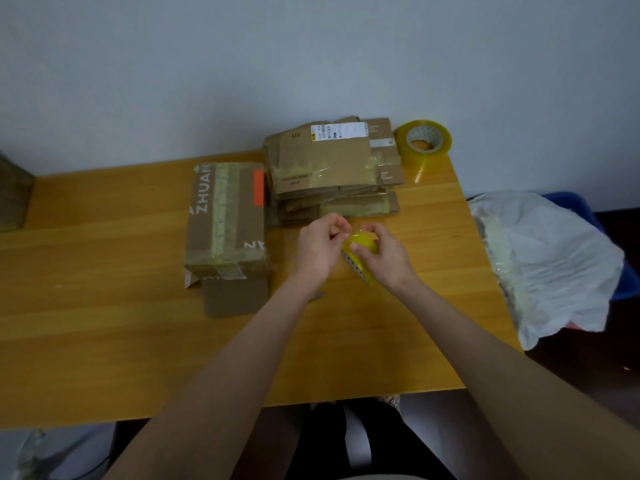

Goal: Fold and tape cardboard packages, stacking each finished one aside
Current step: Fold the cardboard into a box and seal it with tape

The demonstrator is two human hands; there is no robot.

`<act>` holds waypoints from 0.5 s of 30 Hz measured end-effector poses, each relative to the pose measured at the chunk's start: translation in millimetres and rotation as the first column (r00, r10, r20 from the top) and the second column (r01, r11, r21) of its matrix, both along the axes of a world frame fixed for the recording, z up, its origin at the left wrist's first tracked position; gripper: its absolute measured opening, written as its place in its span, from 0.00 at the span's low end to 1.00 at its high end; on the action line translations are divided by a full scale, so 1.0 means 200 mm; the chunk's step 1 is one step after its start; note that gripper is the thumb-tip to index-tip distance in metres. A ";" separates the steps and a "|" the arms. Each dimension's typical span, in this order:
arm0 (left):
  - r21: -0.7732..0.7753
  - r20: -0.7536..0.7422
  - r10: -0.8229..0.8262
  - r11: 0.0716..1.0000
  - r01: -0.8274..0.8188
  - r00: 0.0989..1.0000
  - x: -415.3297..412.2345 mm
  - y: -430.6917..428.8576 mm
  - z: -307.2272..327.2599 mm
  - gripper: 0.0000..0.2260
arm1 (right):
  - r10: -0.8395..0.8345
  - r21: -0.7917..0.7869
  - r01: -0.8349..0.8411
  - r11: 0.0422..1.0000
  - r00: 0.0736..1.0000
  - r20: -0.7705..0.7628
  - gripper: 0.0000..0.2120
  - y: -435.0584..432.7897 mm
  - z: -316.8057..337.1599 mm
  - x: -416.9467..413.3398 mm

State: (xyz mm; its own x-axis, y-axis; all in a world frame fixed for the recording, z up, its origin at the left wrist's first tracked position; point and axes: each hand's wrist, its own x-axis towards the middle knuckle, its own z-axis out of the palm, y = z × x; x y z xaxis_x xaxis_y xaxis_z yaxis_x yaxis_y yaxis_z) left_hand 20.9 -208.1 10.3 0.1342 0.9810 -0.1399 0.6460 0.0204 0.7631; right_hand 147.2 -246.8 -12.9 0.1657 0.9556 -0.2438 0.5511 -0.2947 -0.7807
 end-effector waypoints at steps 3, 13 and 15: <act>0.019 -0.022 -0.046 0.999 0.046 0.999 0.06 -0.04 0.03 0.05 | 0.010 -0.030 -0.008 1.000 0.999 0.050 0.19 -0.01 -0.01 0.05; 0.071 -0.346 -0.082 0.991 0.113 0.935 0.16 -0.09 0.01 0.05 | 0.100 0.049 -0.106 0.993 0.988 0.116 0.21 -0.07 -0.01 0.16; 0.097 -0.428 -0.101 0.983 0.156 0.898 0.18 -0.10 0.01 0.05 | 0.112 0.051 -0.119 0.992 0.987 0.115 0.20 -0.07 -0.01 0.17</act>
State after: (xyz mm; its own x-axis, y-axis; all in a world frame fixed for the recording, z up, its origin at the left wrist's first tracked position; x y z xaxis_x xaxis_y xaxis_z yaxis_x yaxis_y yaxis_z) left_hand 57.1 -227.8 11.9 0.2165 0.9723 -0.0885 0.8968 -0.1622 0.4117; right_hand 182.0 -261.0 -14.2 0.0762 0.9819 -0.1737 0.6633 -0.1800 -0.7264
